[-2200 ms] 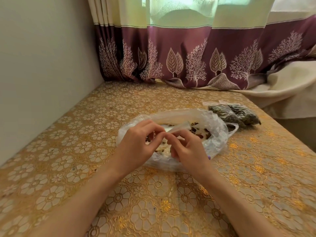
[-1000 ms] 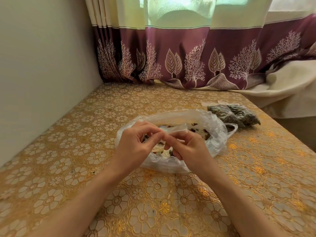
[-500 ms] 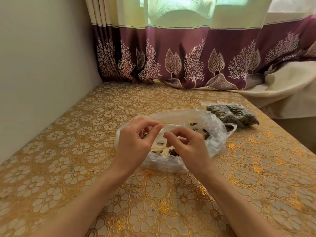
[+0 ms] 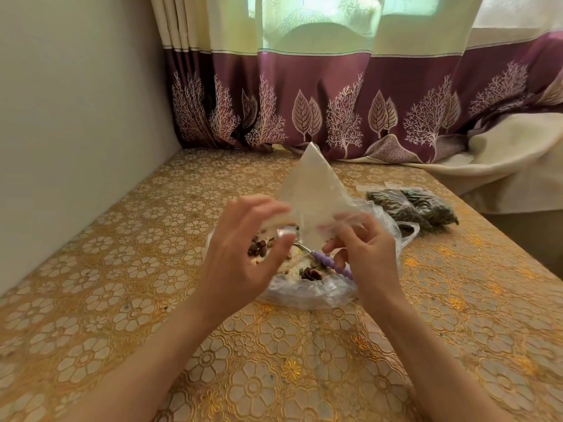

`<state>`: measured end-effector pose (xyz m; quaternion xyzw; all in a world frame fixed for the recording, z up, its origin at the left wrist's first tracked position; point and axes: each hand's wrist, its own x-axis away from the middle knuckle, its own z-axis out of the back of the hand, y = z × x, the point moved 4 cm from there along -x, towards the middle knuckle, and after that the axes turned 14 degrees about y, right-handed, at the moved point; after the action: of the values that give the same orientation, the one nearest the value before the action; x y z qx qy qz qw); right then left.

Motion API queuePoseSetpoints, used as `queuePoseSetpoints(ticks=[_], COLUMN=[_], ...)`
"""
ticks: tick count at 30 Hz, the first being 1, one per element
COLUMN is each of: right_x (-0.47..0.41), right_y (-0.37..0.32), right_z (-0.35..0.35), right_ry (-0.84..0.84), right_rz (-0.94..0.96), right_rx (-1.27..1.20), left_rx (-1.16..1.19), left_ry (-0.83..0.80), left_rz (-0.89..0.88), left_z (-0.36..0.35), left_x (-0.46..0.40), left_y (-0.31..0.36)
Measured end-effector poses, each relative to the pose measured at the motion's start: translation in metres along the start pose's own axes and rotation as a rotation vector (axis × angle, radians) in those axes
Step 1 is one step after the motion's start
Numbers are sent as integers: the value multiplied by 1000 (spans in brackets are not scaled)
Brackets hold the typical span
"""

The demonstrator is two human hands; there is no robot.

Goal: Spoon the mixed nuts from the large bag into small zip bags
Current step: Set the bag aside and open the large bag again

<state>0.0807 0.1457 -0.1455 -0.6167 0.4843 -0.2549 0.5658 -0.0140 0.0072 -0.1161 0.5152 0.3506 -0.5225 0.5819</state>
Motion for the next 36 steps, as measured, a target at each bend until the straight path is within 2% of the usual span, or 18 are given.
queuePoseSetpoints(ticks=[2, 4, 7, 10, 12, 15, 18, 22, 26, 32, 36], right_x=[-3, -4, -4, -3, -5, -8, -9, -9, -9, -1, 1], right_y=[0, 0, 1, 2, 2, 4, 6, -1, -7, -1, -4], right_z=[2, 2, 0, -1, 1, 7, 7, 11, 12, 2, -3], right_ry=[-42, -116, -216, -262, -215, -95, -41, 45, 33, -141, -245], right_rz=[-75, -128, -136, -146, -123, -99, -66, 137, 205, -60, -145], right_rx=[-29, -36, -23, -14, 23, 88, 126, 219, 174, 78, -5], left_rx=[54, 95, 269, 542, 609, 433, 295, 238, 174, 110, 66], left_ry=[52, 77, -22, -87, -30, 98, 150, 161, 204, 211, 207], left_rz=[219, 511, 903, 1124, 1111, 936, 800, 730, 706, 691, 647], left_z=[3, 9, 11, 8, 9, 18, 21, 21, 23, 20, 19], left_x=[-4, -4, 5, 13, 11, 6, 3, 2, 3, 5, 4], left_y=[-12, -30, -57, -67, -67, -68, -62, -57, -56, -49, -46])
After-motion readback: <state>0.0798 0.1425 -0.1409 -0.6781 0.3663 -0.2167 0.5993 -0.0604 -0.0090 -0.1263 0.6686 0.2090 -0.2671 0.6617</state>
